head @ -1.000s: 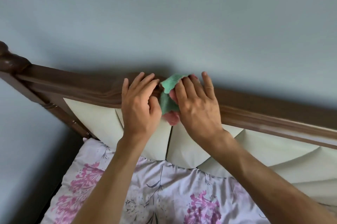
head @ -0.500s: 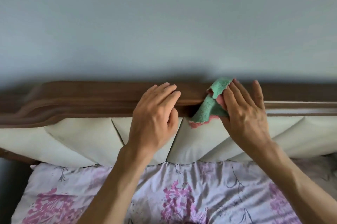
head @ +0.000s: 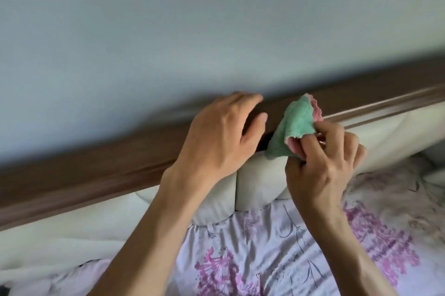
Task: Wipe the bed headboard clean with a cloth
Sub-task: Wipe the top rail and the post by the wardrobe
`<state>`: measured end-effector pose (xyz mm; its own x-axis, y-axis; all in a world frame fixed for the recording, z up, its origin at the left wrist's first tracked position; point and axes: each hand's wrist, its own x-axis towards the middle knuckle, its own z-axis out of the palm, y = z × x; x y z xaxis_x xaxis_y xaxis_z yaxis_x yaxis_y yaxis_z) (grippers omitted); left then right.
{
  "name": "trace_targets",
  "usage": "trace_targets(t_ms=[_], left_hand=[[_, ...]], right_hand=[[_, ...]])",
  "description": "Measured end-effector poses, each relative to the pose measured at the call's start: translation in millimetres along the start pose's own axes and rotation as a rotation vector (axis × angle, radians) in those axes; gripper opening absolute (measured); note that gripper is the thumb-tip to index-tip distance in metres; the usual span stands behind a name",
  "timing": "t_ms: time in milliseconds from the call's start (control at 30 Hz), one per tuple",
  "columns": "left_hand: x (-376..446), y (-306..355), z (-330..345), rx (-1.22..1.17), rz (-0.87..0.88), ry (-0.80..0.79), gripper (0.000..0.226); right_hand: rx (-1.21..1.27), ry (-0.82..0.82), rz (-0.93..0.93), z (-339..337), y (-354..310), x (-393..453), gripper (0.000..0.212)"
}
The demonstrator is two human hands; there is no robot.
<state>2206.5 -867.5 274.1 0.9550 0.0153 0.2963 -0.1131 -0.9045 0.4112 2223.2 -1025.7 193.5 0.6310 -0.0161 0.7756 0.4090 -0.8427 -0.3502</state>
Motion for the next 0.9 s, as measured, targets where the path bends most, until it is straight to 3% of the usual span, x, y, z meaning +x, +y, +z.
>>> trace_targets(t_ms=[67,133,200,300,400,533,633,733,800,900], left_hand=[[22.8,20.4,25.7,0.141,0.057,-0.146,0.049],[26.4,21.3,31.8,0.196,0.053,-0.187,0.056],[25.6,15.9,28.9,0.173,0.039,-0.206,0.061],[24.8,13.2,26.4,0.176,0.062,-0.231,0.064],[25.2,14.3,28.2,0.201,0.064,-0.245,0.063],[25.7,14.5,27.7,0.236,0.081,-0.247,0.065],[25.1,17.6,26.6,0.236,0.096,-0.256,0.069],[28.3,15.1,32.9,0.269,0.124,-0.243,0.065],[26.8,13.5,36.1,0.276,0.152,-0.238,0.06],[25.4,11.8,34.7,0.251,0.182,-0.252,0.058]], right_hand=[[0.027,-0.007,0.184,1.6,22.2,11.9,0.009],[0.145,-0.051,0.419,4.0,26.8,9.9,0.029],[0.164,-0.107,0.542,7.5,23.7,-4.3,0.032],[0.108,-0.244,0.554,10.3,-6.2,-25.6,0.023],[0.231,-0.389,0.472,3.4,-43.7,-51.2,0.043],[0.363,-0.511,0.438,4.0,-62.2,-56.9,0.052],[0.496,-0.387,0.651,11.6,-37.2,-20.8,0.047],[0.512,-0.166,0.841,18.7,7.5,3.0,0.026],[0.513,-0.093,0.855,24.4,2.5,-0.1,0.013],[0.502,-0.111,0.727,32.2,-45.3,-30.8,0.01]])
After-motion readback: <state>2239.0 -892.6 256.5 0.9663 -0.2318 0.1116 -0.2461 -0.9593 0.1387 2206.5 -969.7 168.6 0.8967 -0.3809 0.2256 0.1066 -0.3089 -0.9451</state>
